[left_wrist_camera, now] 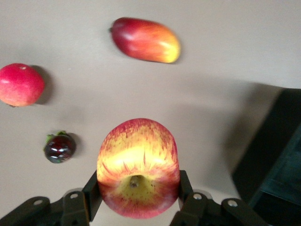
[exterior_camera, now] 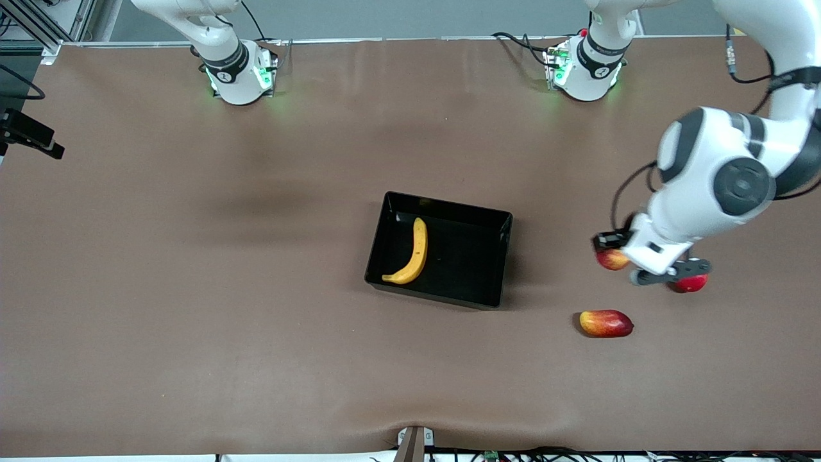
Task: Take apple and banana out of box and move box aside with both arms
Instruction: 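Carry the apple beside the plum and mango, lower and release it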
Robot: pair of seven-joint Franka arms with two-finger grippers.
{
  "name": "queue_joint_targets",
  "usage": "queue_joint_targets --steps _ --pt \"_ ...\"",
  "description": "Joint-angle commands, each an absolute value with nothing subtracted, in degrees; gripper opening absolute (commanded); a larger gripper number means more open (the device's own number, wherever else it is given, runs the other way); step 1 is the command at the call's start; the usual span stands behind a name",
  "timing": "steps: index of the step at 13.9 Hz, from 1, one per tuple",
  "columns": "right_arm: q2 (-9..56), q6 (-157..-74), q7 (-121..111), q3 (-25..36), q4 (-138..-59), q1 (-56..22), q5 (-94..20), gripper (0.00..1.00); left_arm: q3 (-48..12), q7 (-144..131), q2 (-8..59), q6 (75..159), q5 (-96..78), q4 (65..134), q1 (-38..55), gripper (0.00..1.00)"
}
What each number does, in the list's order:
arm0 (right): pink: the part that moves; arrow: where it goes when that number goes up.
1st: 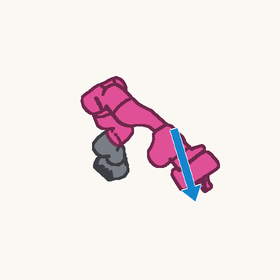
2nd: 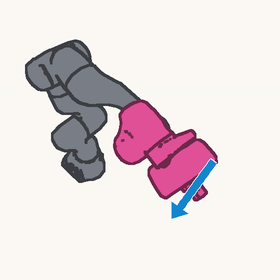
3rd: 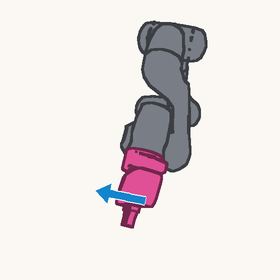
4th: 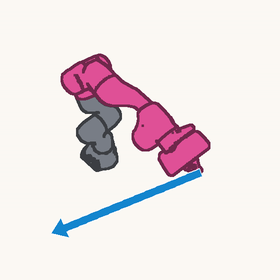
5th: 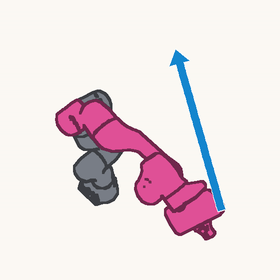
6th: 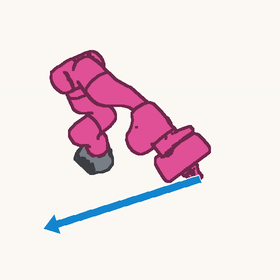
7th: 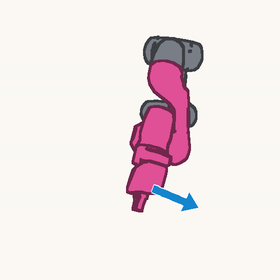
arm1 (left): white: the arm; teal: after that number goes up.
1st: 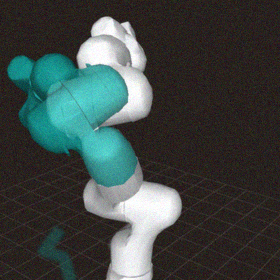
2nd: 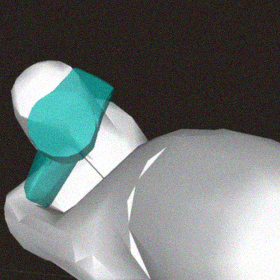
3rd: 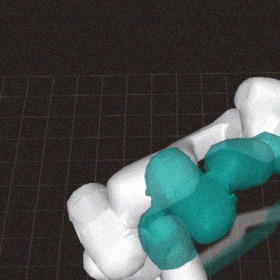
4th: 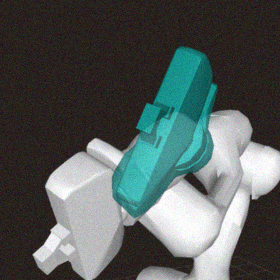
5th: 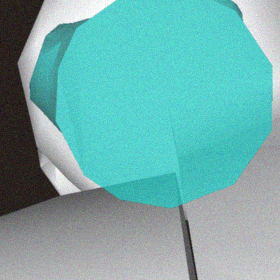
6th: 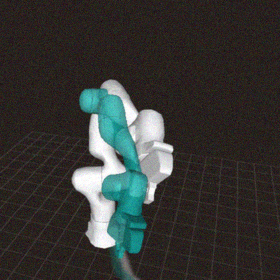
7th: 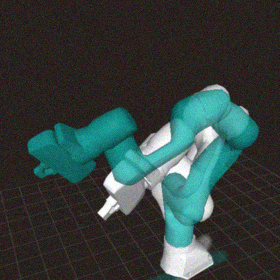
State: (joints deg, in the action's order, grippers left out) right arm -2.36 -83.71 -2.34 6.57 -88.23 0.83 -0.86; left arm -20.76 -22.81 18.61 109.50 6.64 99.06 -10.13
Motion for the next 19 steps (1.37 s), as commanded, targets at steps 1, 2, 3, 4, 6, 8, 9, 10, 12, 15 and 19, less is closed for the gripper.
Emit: queue_joint_targets --steps 1,2,3,4,6,8,9,10,12,15,19 --pt "-2.29 -83.58 -1.67 5.62 -87.80 2.02 -0.18 1.00 -21.27 -21.62 20.29 119.84 6.24 107.55 -12.92 0.00" --pt "-2.29 -83.58 -1.67 5.54 -87.80 2.02 -0.18 1.00 -21.01 -21.53 21.61 123.10 6.59 109.75 -13.01 0.00" --pt "-2.29 -83.58 -1.67 5.54 -87.80 2.02 -0.18 1.00 -20.83 -21.53 23.19 124.53 8.16 110.65 -13.36 0.00" --pt "-2.29 -83.58 -1.67 5.62 -87.80 2.02 -0.18 1.00 -20.92 -21.53 24.68 124.98 10.96 110.92 -14.32 0.00" --pt "-2.29 -83.58 -1.67 5.62 -87.89 2.02 -0.18 1.00 -20.92 -21.53 26.97 125.59 15.54 110.83 -15.12 0.00" --pt "-2.29 -83.58 -1.67 5.62 -87.89 2.02 -0.18 1.00 -20.83 -21.53 29.08 126.38 16.26 110.04 -15.99 0.00" --pt "-2.29 -83.58 -1.67 5.62 -87.89 2.02 -0.18 1.00 -20.83 -21.53 30.14 127.00 16.69 109.60 -16.26 0.13" --pt "-2.20 -83.58 -1.67 5.62 -87.89 2.02 -0.18 1.00 -20.83 -21.53 30.49 127.09 17.57 108.90 -16.26 0.52" --pt "-1.85 -83.58 -1.67 5.62 -87.80 2.02 -0.18 1.00 -20.83 -21.62 30.41 126.83 18.02 107.67 -16.26 1.00" --pt "-1.85 -83.58 -1.67 5.62 -87.80 2.02 -0.18 1.00 -21.35 -21.88 29.01 126.13 18.02 106.00 -15.65 1.00" --pt "-1.85 -83.58 -1.67 5.62 -87.80 2.02 -0.18 1.00 -26.18 -23.46 24.26 124.54 17.14 105.73 -15.29 1.00"
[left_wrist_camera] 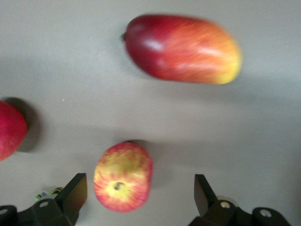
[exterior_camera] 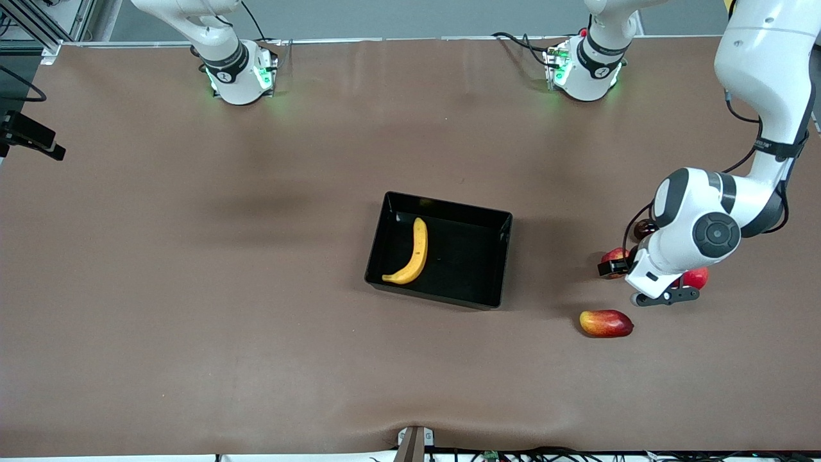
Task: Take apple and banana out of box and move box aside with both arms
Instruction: 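Carry the apple beside the plum and mango, lower and release it, then move the left gripper back over the banana in the box, then grasp the yellow banana with the left gripper and lift it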
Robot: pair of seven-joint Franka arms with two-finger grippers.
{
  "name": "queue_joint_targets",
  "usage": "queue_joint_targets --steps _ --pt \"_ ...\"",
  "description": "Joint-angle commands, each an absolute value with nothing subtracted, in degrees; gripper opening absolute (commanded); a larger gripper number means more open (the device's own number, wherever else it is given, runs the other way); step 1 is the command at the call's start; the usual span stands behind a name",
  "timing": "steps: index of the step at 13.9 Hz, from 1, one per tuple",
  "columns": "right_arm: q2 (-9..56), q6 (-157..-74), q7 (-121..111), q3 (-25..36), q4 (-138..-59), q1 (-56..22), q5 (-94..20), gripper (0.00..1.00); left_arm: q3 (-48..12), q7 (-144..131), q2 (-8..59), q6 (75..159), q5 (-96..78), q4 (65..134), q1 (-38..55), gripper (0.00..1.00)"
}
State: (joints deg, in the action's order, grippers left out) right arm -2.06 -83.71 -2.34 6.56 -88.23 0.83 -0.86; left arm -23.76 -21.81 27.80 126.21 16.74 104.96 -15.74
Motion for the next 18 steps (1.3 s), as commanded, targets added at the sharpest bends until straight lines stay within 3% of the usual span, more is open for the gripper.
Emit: queue_joint_targets --steps 1,4,11,14,18 --pt "-1.85 -83.58 -1.67 5.62 -87.80 2.02 -0.09 1.00 -28.98 -24.68 24.26 124.54 17.05 105.73 -15.29 1.00" --pt "-1.76 -83.58 -1.67 5.62 -87.80 2.02 0.00 1.00 -36.20 -33.80 25.05 124.54 17.31 103.37 -11.63 1.00" --pt "-1.76 -83.67 -1.67 5.62 -87.80 2.02 0.00 1.00 -35.60 -46.31 36.28 124.89 20.02 90.90 10.35 1.00" --pt "-1.76 -83.67 -1.67 5.62 -87.80 2.02 0.00 1.00 -32.10 -52.19 44.18 125.33 24.86 83.52 18.86 1.00" --pt "-1.67 -83.67 -1.67 5.62 -87.80 2.02 0.00 1.00 -20.76 -53.35 49.30 131.73 24.44 79.72 31.01 1.00"
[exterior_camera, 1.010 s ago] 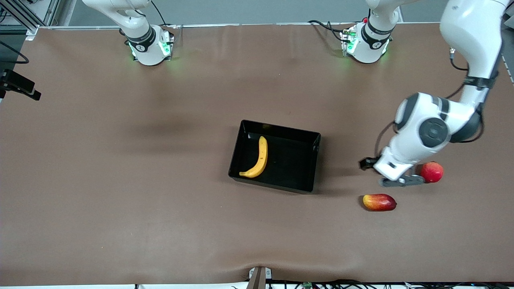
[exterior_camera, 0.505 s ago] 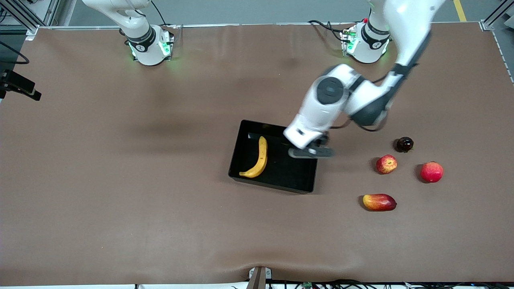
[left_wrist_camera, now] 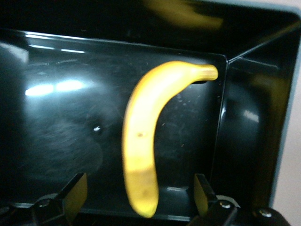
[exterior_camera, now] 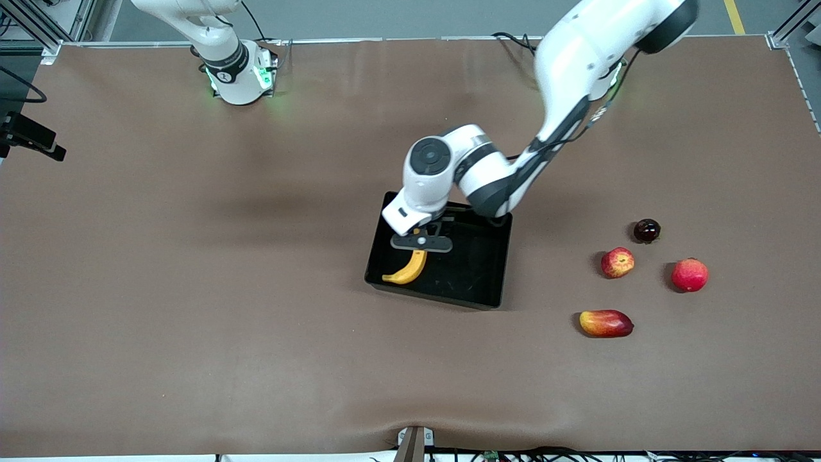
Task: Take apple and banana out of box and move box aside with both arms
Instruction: 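Grasp the yellow banana with the left gripper and lift it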
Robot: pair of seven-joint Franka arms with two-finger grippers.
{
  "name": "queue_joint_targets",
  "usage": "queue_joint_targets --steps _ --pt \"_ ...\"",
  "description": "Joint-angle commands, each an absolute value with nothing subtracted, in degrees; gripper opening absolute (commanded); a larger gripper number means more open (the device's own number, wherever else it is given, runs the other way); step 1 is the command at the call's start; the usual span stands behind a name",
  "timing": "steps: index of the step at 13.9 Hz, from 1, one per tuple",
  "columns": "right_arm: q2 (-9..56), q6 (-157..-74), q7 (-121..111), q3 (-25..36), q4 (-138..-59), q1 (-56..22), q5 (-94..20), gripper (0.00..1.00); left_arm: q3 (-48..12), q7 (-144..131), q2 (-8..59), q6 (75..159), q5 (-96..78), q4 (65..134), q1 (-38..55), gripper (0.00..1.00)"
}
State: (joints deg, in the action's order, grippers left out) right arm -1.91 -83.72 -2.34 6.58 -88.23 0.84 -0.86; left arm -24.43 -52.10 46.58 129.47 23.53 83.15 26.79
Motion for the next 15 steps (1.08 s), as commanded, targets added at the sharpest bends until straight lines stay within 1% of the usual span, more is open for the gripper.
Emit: queue_joint_targets --steps 1,3,5,6,7,9,10,13,15 --pt "-1.67 -83.67 -1.67 5.62 -87.80 2.02 0.00 1.00 -20.31 -54.22 50.26 133.66 24.52 79.72 31.55 1.00" --pt "-1.67 -83.67 -1.67 5.62 -87.80 2.02 0.00 1.00 -20.22 -54.58 52.20 136.22 24.78 79.72 32.25 1.00" --pt "-1.67 -83.67 -1.67 5.62 -87.80 2.02 0.00 1.00 -20.21 -54.58 53.52 136.67 24.87 79.80 32.34 1.00" --pt "-1.67 -83.67 -1.67 5.62 -87.80 2.02 0.00 1.00 -20.21 -54.67 53.70 136.67 24.79 79.98 32.17 0.95" --pt "-1.41 -83.67 -1.67 5.62 -87.80 2.02 0.00 1.00 -20.21 -54.75 53.70 136.67 24.61 80.07 32.17 0.76" --pt "-1.23 -83.67 -1.67 5.62 -87.54 2.02 0.09 1.00 -20.21 -54.67 53.88 136.58 24.61 80.16 31.99 0.17" --pt "-1.23 -83.58 -1.67 5.62 -87.45 2.02 0.00 1.00 -20.21 -54.41 53.79 136.58 24.70 80.07 31.91 0.00" --pt "-1.23 -83.58 -1.58 5.62 -87.45 2.02 0.00 1.00 -20.21 -54.32 51.60 135.27 25.31 80.07 31.38 0.00" --pt "-1.06 -83.67 -1.67 5.62 -87.45 2.02 0.09 1.00 -20.21 -54.05 49.14 130.71 25.31 79.89 31.20 0.00"
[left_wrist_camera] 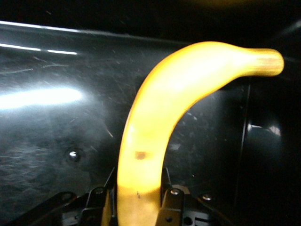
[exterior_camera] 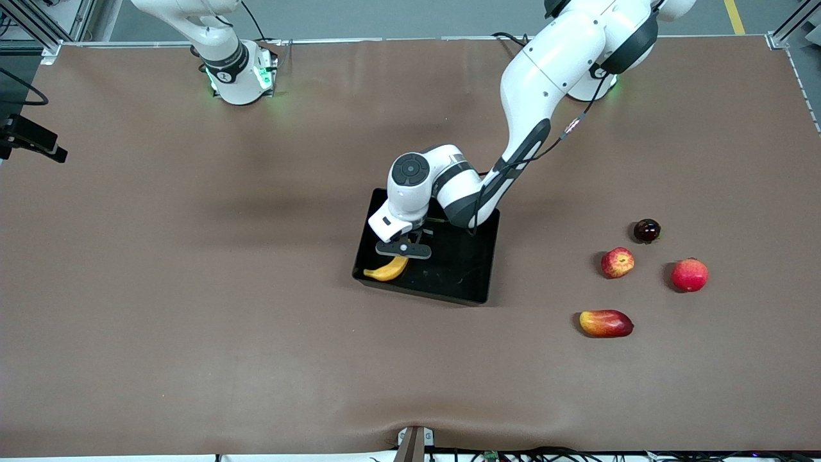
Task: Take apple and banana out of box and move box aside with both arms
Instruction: 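Grasp the yellow banana with the left gripper and lift it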
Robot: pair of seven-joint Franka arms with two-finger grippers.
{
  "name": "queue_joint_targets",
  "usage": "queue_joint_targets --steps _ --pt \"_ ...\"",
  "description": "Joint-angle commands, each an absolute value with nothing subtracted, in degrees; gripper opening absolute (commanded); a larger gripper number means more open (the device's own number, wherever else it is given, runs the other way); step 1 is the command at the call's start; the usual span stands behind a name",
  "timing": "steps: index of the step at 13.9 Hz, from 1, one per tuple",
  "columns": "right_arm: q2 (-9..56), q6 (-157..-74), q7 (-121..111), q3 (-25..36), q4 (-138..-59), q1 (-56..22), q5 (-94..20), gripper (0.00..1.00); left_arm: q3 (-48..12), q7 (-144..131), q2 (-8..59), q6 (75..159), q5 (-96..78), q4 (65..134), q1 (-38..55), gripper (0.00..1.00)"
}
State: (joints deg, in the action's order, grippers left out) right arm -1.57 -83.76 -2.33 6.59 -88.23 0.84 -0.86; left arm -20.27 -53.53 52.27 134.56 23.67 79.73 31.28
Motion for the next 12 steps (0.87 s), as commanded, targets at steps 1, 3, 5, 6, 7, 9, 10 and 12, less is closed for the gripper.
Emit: queue_joint_targets --steps 1,3,5,6,7,9,10,12 --pt "-0.97 -83.67 -1.58 5.62 -87.45 1.93 0.00 1.00 -20.21 -54.05 47.91 129.30 25.23 79.89 31.03 0.00" --pt "-0.97 -83.85 -1.58 5.62 -87.45 1.93 -0.09 1.00 -20.30 -54.05 45.36 126.75 24.61 79.98 30.68 0.00" --pt "-0.27 -83.94 -1.67 5.62 -87.45 1.93 -0.26 1.00 -20.48 -53.96 42.99 124.99 24.52 79.98 29.45 0.00" --pt "0.26 -83.94 -1.58 5.62 -87.45 1.67 -0.35 1.00 -20.74 -53.88 41.41 124.11 24.52 80.07 28.40 0.00" --pt "0.79 -83.94 -1.58 5.54 -87.45 1.50 -0.26 1.00 -20.83 -53.88 39.83 122.71 24.52 80.16 27.52 0.00" --pt "1.58 -84.02 -1.67 5.45 -87.45 1.32 -0.26 1.00 -21.09 -53.53 36.05 119.37 24.26 80.24 24.45 0.00" --pt "2.19 -84.72 -1.84 5.36 -87.45 1.14 -0.26 1.00 -21.09 -52.39 34.73 117.44 23.21 80.24 23.13 0.00" --pt "7.35 -87.18 -2.28 5.27 -87.45 -0.78 -0.18 1.00 -21.09 -45.83 32.00 113.83 20.49 80.33 17.61 0.00"
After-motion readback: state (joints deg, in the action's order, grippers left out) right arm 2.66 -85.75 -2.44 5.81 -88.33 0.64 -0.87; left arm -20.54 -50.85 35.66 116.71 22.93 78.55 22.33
